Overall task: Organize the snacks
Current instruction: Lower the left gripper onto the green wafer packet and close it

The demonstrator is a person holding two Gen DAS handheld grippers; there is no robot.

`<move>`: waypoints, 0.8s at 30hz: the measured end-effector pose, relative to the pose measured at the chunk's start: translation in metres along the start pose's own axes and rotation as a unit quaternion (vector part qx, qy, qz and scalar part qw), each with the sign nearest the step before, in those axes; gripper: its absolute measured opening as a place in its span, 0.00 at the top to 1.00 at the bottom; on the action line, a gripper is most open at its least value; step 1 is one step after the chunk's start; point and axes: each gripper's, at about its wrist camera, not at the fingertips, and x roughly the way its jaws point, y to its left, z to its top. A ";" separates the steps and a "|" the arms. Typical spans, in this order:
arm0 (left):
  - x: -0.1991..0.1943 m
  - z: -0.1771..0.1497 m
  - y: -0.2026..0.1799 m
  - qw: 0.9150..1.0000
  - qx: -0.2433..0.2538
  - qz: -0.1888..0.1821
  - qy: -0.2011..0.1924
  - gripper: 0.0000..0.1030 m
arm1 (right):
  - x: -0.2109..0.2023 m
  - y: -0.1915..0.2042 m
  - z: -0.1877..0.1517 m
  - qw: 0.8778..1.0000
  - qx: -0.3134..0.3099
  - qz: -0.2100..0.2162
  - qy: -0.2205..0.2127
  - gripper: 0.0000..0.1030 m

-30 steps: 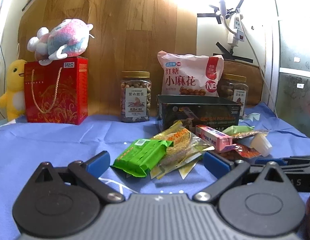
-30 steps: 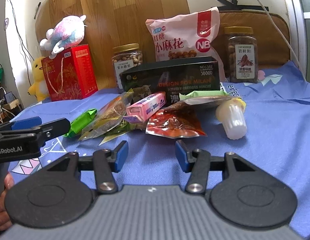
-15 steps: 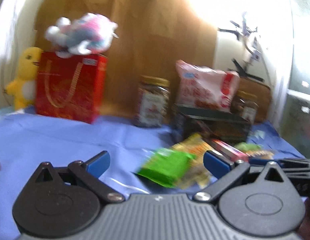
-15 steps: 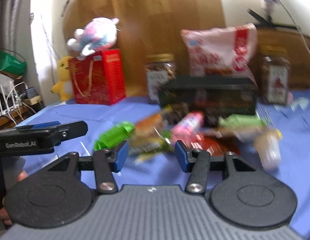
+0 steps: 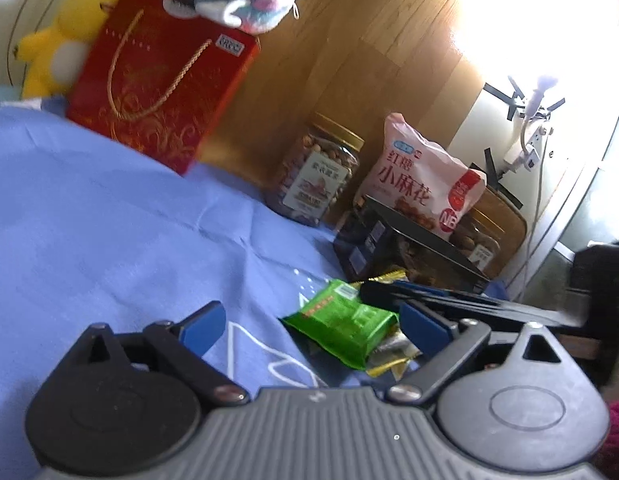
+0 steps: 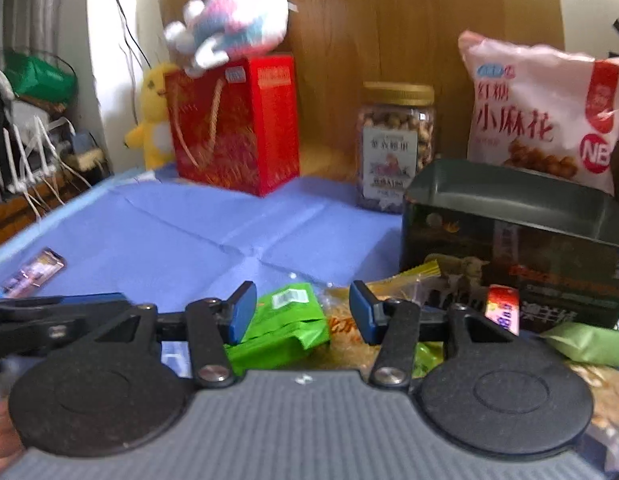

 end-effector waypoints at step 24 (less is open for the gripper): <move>0.001 0.002 0.005 0.999 -0.018 -0.021 0.031 0.10 | -0.080 0.009 -0.042 0.992 0.087 0.089 0.017 0.50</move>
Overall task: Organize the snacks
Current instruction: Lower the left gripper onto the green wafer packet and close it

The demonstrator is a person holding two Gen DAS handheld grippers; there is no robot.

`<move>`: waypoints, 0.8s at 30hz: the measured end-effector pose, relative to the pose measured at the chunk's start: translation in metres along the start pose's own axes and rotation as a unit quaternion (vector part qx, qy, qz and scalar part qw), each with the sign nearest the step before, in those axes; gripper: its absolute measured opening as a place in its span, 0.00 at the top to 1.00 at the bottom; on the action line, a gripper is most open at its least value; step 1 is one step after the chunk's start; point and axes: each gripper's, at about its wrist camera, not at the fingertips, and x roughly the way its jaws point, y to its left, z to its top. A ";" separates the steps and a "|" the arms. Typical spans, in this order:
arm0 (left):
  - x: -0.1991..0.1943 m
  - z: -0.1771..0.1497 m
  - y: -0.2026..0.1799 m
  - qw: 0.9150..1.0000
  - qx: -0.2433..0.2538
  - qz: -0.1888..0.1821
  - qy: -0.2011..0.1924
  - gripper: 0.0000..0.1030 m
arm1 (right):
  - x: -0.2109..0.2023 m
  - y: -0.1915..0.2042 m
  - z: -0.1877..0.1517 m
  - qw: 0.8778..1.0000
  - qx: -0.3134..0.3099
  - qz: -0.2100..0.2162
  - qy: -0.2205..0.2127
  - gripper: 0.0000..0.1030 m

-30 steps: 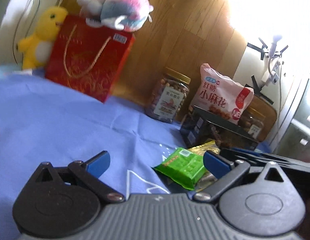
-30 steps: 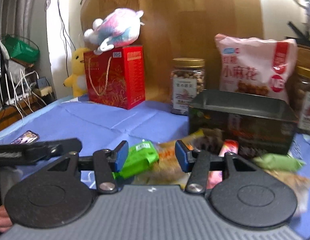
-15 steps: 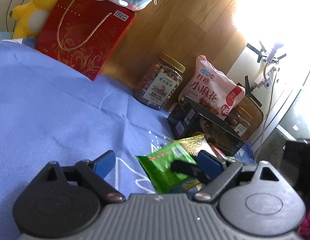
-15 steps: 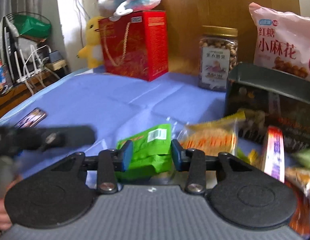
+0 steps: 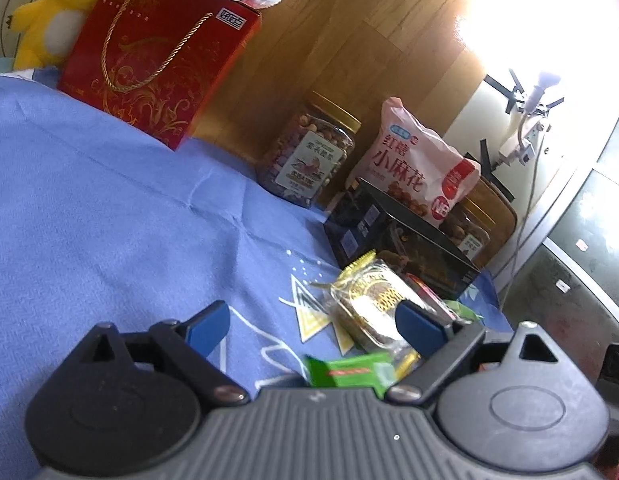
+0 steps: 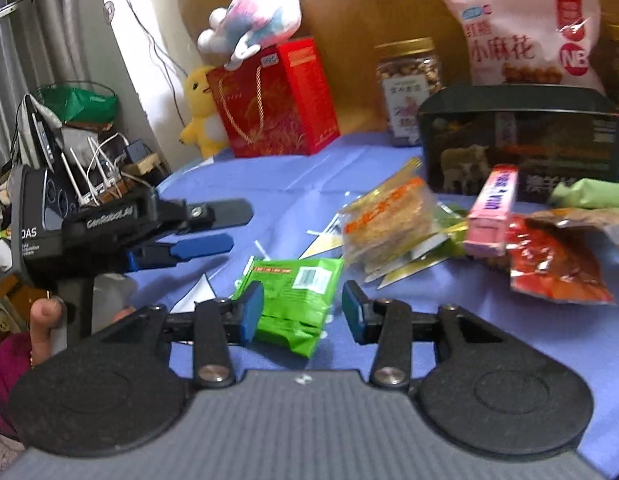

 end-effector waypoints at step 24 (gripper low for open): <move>0.004 -0.025 -0.021 0.996 0.012 -0.011 0.084 0.37 | 0.034 0.037 -0.025 0.985 -0.163 -0.022 0.042 0.44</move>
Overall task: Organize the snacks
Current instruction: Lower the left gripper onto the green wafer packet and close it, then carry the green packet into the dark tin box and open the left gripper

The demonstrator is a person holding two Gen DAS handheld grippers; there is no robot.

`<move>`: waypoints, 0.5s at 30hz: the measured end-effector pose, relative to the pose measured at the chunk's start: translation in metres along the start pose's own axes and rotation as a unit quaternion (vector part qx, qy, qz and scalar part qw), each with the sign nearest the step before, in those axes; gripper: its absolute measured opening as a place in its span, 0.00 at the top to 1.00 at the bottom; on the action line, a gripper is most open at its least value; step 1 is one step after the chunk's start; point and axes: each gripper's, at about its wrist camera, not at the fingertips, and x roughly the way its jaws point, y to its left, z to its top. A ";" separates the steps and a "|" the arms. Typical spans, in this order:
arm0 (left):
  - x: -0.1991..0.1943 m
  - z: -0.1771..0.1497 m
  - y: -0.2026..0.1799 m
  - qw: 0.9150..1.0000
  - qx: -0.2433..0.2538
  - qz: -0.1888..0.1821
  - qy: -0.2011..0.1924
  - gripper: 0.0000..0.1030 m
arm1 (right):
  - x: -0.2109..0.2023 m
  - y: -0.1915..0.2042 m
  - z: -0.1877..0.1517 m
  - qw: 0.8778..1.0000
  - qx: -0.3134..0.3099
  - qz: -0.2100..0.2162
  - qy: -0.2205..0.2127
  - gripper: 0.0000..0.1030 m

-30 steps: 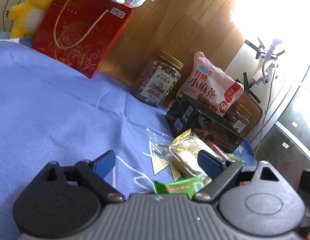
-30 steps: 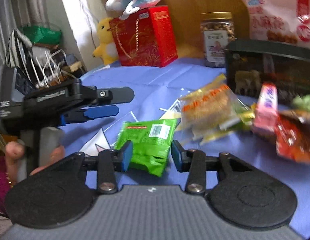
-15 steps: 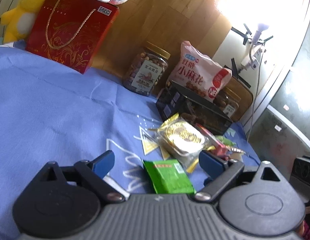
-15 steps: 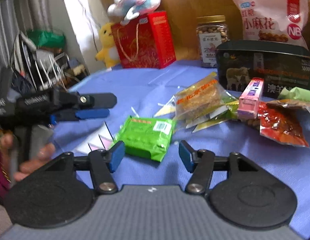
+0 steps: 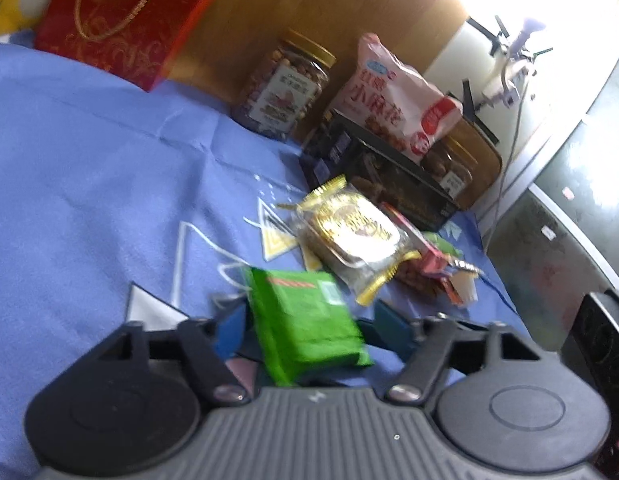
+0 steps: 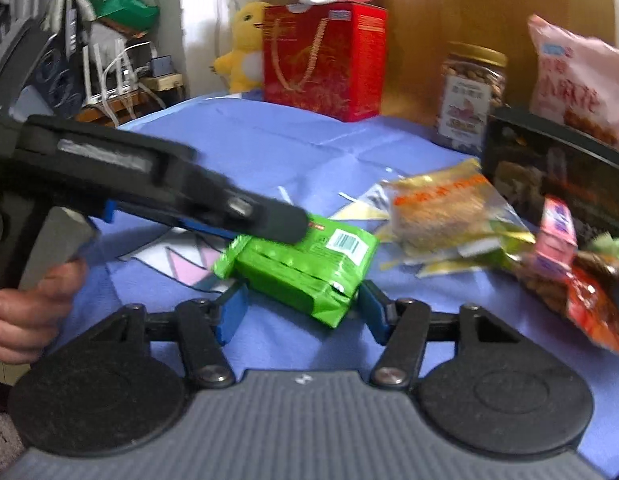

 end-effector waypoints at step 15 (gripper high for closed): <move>-0.011 0.017 -0.035 0.998 0.047 0.009 -0.030 0.40 | -0.032 -0.001 0.003 0.995 -0.012 -0.040 -0.091 0.53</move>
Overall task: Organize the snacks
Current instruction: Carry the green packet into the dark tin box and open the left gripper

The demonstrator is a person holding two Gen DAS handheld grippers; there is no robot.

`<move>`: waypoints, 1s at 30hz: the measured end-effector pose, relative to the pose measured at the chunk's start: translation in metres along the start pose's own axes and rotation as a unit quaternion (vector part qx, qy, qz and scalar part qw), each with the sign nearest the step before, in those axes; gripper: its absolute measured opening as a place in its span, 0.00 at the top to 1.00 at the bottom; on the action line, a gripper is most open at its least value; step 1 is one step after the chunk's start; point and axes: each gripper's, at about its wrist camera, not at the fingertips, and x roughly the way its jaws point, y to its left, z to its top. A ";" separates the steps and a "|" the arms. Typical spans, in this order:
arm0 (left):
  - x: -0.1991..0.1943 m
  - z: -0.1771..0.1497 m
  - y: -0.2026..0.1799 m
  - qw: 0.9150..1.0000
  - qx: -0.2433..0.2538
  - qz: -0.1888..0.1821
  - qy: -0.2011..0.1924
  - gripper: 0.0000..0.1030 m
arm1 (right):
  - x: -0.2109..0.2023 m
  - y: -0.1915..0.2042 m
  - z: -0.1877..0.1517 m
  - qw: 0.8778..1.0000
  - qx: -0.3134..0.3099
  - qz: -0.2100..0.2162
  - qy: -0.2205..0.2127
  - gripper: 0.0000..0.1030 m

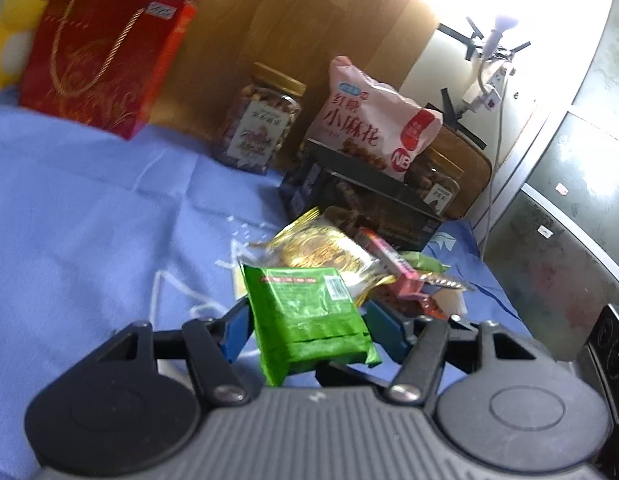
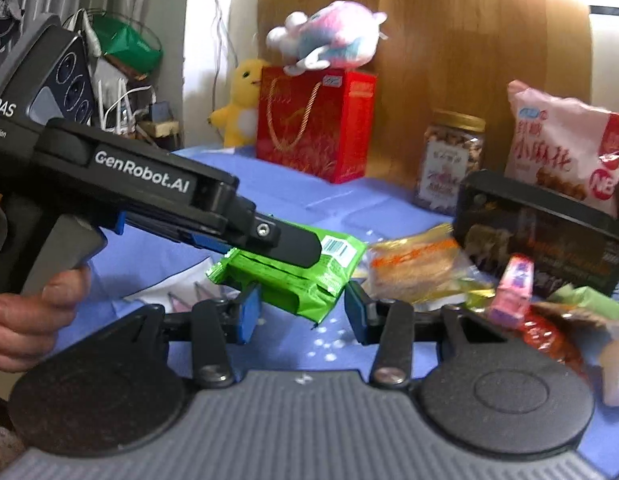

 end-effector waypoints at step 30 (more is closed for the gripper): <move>0.216 0.125 -0.103 0.992 0.126 -0.003 0.022 0.40 | 0.040 -0.178 0.039 0.980 0.067 -0.177 -0.064 0.46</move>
